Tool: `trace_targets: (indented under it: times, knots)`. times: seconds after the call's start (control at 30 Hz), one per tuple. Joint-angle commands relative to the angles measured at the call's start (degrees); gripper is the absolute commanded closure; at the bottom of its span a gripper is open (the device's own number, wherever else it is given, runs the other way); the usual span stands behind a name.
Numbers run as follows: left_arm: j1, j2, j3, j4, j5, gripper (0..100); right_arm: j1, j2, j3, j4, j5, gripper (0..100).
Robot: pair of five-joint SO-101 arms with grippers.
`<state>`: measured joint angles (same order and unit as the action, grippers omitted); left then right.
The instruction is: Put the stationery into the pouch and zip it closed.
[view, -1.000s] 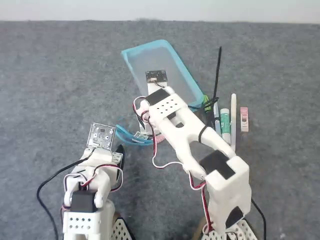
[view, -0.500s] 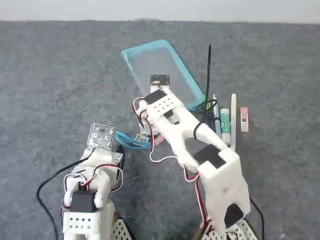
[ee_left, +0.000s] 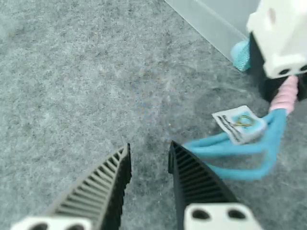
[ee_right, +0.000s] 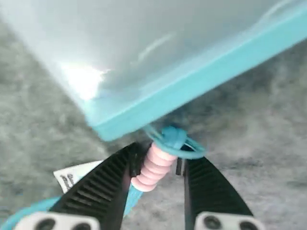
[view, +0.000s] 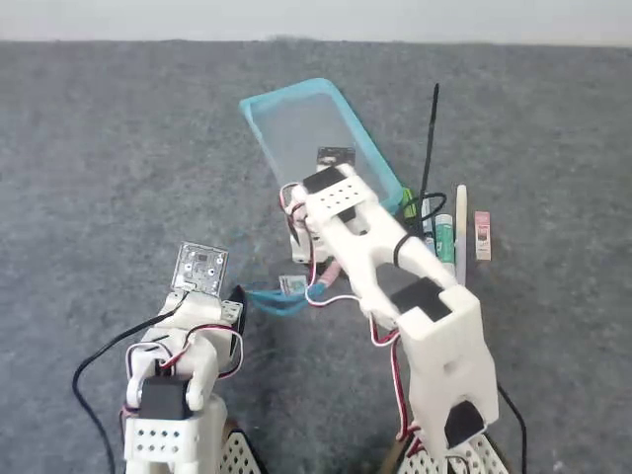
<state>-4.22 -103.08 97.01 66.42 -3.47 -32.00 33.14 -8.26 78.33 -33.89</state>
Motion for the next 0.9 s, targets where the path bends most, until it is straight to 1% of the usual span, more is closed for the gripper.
trace_targets:
  times: [0.0,0.07,0.17,0.2,0.23,0.33,0.37,0.4,0.53,0.67,0.87]
  knots:
    - [-0.4,-0.9,-0.4,0.4,0.4,87,4.2,0.0,-0.2,1.5,3.7,94.3]
    - [-0.4,-0.9,-0.4,0.4,0.4,87,5.1,-0.1,-0.4,1.2,7.3,99.6]
    - [-0.4,-0.9,-0.4,0.4,0.4,87,7.4,-0.2,-0.4,1.4,10.1,98.3]
    - [-0.4,-0.9,-0.4,0.4,0.4,87,8.5,-0.3,-0.3,1.5,12.3,98.1]
    - [-0.4,-0.9,-0.4,0.4,0.4,87,9.5,-0.5,-0.4,1.5,16.0,98.1]
    - [-0.4,-0.9,-0.4,0.4,0.4,87,12.1,-1.5,-1.1,1.4,30.2,98.3]
    - [-0.4,-0.9,-0.4,0.4,0.4,87,12.6,-2.2,-1.3,1.3,33.8,98.3]
    - [-0.4,-0.9,-0.4,0.4,0.4,87,13.0,-3.3,-1.5,1.3,35.8,99.0]
    - [-0.4,-0.9,-0.4,0.4,0.4,87,13.3,-9.7,-0.7,1.4,37.2,99.1]
    - [-0.4,-0.9,-0.4,0.4,0.4,87,10.0,-18.2,4.1,0.6,43.8,99.1]
    - [-0.4,-0.9,-0.4,0.4,0.4,87,1.0,-35.6,13.1,-2.5,50.3,99.1]
